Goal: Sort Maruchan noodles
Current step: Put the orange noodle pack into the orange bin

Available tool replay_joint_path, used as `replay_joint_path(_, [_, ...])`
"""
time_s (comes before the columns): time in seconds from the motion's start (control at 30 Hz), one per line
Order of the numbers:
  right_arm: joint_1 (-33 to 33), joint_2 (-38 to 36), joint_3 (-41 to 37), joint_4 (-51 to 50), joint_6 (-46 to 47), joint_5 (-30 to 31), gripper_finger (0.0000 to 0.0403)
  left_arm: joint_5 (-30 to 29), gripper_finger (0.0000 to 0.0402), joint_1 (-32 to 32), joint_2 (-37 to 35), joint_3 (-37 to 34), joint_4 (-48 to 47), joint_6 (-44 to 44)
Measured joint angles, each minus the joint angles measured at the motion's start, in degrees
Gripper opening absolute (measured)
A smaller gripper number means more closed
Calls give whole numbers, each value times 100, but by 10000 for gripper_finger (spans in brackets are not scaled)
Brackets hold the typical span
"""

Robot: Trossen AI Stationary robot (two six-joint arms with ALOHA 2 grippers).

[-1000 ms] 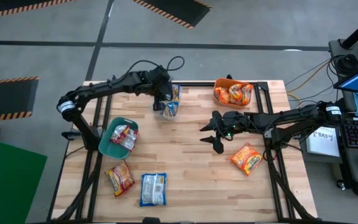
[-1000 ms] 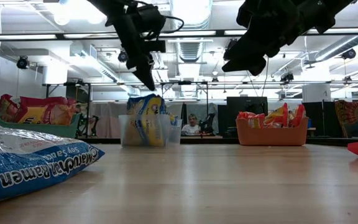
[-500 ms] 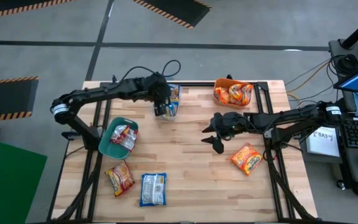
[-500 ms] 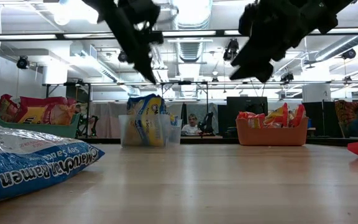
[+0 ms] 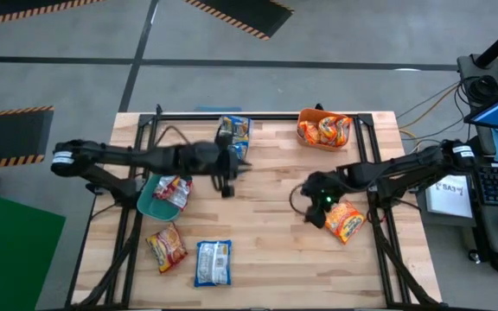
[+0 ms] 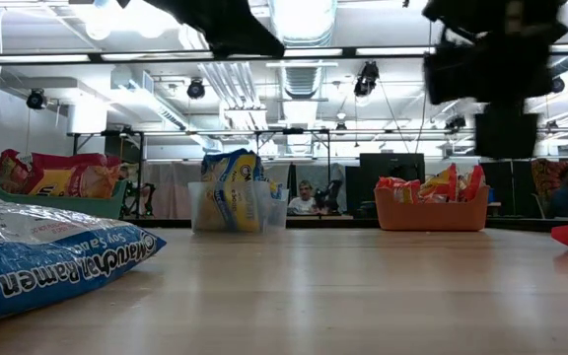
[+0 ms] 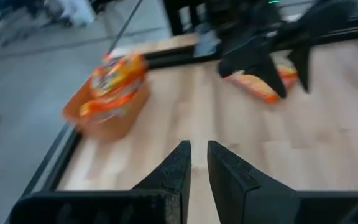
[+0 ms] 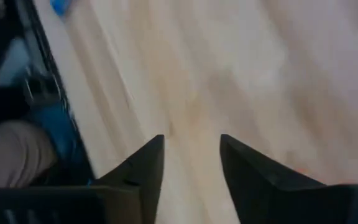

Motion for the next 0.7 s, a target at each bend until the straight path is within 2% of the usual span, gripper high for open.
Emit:
replay_joint_path(0.1, [278,0,0,-830,459,-316,115,0,36,-311,-5,-314,472,75])
replay_joint_path(0.27, [705,48,0,-3375,1223,-338,47,-5,36,-542,96,-635,952,24])
replay_joint_path(0.37, [949,124,-1,-4324,1550,-340,16,-9,36,-549,175,-692,988,-132])
replay_joint_path(0.53, [1128,280,2,-3852,1647,-465,9,-11,36,-549,232,-687,1004,-227])
replay_joint_path(0.7, [1121,668,2,-3282,1506,-112,9,-11,36,-553,233,-680,1043,-227])
